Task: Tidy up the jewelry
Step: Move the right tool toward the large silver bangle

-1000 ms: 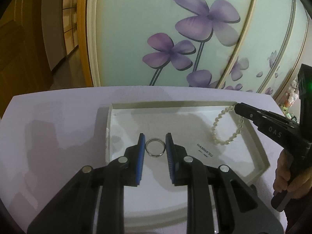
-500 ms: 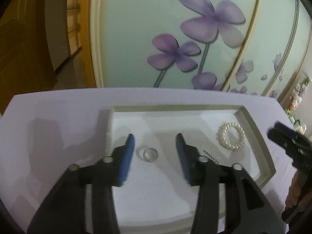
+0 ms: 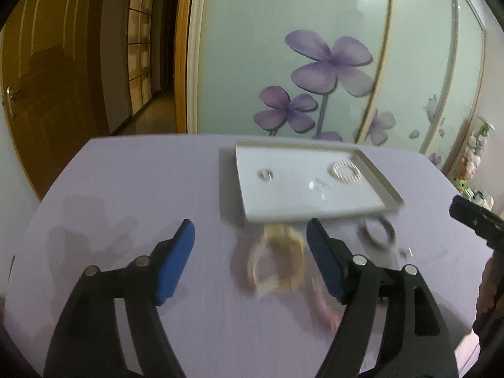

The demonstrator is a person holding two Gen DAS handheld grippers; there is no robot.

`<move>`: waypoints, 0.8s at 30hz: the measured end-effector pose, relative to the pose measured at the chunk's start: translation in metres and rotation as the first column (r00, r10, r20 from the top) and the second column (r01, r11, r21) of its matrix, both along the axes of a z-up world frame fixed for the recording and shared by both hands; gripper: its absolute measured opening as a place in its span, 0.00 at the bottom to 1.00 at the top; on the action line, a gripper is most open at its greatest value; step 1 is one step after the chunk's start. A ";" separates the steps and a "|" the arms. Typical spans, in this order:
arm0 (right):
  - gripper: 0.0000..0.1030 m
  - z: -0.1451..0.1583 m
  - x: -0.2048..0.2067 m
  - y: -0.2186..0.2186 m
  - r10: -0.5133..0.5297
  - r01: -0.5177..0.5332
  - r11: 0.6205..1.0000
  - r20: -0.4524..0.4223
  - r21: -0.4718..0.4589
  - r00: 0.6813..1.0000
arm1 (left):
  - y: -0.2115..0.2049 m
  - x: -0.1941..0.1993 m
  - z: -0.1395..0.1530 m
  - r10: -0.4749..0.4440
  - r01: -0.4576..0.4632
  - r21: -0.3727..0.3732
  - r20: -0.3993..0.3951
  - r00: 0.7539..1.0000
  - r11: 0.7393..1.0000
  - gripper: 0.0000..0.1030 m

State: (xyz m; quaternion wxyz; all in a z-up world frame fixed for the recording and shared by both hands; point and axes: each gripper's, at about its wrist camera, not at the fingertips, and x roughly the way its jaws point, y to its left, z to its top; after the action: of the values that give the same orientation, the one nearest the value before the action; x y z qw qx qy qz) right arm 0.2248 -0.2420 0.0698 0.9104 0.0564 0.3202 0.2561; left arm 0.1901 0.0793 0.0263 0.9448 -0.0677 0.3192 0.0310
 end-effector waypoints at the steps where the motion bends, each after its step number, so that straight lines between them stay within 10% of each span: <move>1: 0.74 -0.003 -0.011 0.000 0.003 -0.003 1.000 -0.002 -0.001 1.000 | -0.004 -0.015 -0.003 -0.007 0.007 -0.002 0.000 1.000 1.000 0.73; 24: 0.89 -0.081 -0.119 0.032 -0.016 0.004 0.991 -0.094 -0.131 0.995 | -0.011 -0.106 -0.019 0.010 -0.008 -0.053 0.043 0.999 0.999 0.81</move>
State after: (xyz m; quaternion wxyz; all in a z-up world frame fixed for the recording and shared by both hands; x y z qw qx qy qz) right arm 0.1058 -0.2102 -0.0109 0.8972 0.0103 0.3787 0.2269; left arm 0.0843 0.0687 0.0074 0.9492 -0.0947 0.2989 0.0252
